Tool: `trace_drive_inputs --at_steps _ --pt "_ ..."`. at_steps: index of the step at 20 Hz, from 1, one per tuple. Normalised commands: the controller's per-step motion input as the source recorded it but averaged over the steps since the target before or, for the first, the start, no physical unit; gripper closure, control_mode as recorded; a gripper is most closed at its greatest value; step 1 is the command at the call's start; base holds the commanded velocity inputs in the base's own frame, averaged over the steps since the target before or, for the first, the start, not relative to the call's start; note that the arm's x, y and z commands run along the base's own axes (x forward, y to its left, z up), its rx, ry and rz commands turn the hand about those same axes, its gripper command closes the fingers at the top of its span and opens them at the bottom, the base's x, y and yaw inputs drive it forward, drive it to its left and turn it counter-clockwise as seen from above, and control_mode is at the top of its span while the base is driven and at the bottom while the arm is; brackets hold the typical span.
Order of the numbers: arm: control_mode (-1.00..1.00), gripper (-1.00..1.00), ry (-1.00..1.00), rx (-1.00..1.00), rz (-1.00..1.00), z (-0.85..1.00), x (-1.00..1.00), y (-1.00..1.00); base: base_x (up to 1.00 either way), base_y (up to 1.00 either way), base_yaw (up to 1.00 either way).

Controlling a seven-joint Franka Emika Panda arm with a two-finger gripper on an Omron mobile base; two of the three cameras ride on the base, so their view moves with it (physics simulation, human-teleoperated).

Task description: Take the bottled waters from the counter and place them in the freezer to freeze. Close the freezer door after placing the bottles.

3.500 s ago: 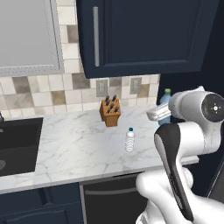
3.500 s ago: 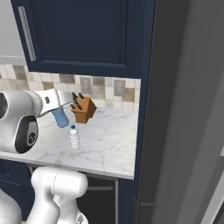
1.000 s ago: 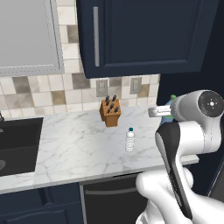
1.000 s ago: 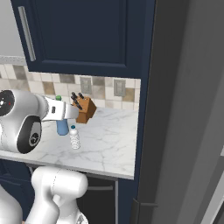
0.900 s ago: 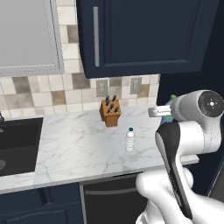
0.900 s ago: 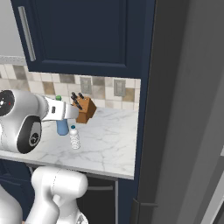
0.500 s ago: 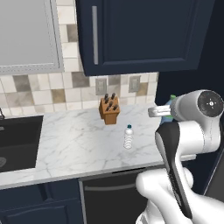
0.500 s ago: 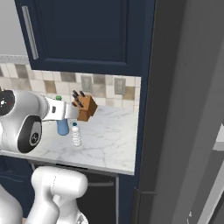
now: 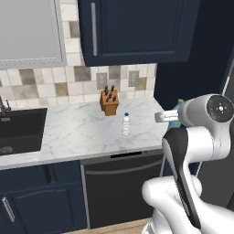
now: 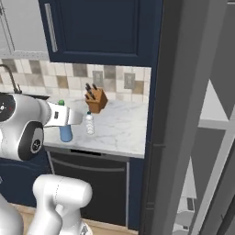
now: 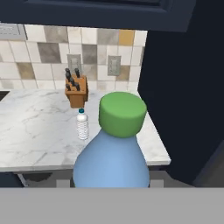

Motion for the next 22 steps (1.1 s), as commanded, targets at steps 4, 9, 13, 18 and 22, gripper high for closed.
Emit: trace_drive_inputs --at_steps 4,9,13,18,22 --pt "1.0 1.0 0.0 0.0 0.0 0.0 0.0 0.0 -0.68 -0.09 0.0" --pt "1.0 1.0 0.0 0.0 0.0 0.0 0.0 0.0 -0.75 -0.35 0.0" --pt "1.0 1.0 0.0 0.0 0.0 0.0 0.0 0.0 -0.8 -0.58 0.0" --pt "1.0 1.0 0.0 0.0 0.0 0.0 0.0 0.0 -0.47 -0.45 0.0" --pt "1.0 1.0 0.0 0.0 0.0 0.0 0.0 0.0 -0.15 -0.58 0.0"
